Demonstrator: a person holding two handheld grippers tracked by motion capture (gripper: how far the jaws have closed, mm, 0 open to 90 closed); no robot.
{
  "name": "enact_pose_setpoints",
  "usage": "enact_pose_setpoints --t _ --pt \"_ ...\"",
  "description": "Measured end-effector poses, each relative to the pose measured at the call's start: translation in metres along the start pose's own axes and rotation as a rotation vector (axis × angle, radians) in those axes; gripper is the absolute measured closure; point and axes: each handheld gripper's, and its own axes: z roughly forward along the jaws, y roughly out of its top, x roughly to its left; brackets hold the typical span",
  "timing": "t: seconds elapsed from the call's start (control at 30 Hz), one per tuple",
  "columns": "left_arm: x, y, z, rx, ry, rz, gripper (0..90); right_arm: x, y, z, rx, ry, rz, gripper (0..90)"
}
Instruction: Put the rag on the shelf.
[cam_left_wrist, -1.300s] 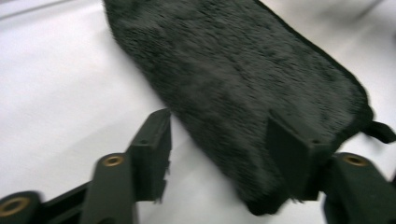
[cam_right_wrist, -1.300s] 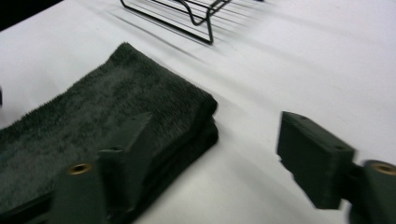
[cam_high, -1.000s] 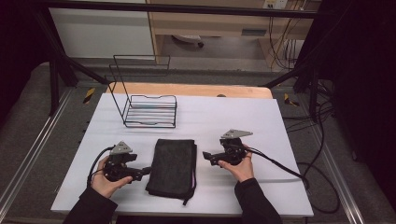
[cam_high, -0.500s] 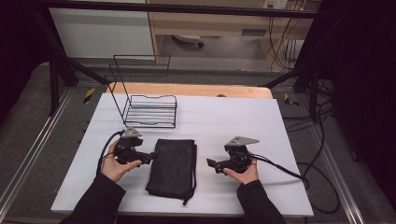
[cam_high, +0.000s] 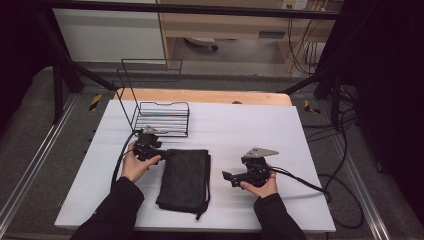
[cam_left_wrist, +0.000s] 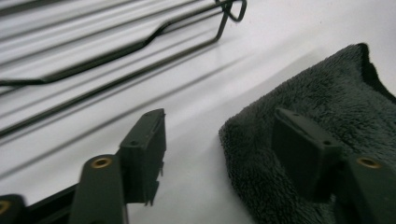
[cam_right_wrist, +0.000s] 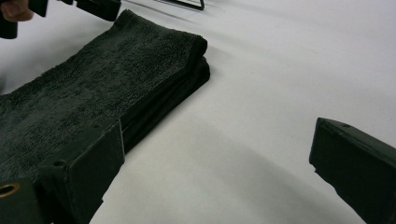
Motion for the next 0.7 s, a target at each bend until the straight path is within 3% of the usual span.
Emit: enact_pose_setpoints --t 0.13,0.2,0.47,0.7 --pt "0.004 -0.006 0.007 0.047 -0.024 -0.019 49.7 0.001 -0.001 0.001 0.006 0.002 0.004 4.2" --pt "0.005 -0.008 0.008 0.053 -0.035 -0.027 51.4 0.001 -0.001 0.001 0.006 0.004 0.004 4.3" --pt "0.0 -0.013 0.01 0.046 -0.08 -0.053 73.0 0.001 -0.002 0.005 0.011 0.002 0.016 4.6" --pt "-0.004 -0.016 0.011 0.029 -0.075 -0.049 78.1 -0.001 0.003 0.009 -0.011 -0.001 0.043 4.9"
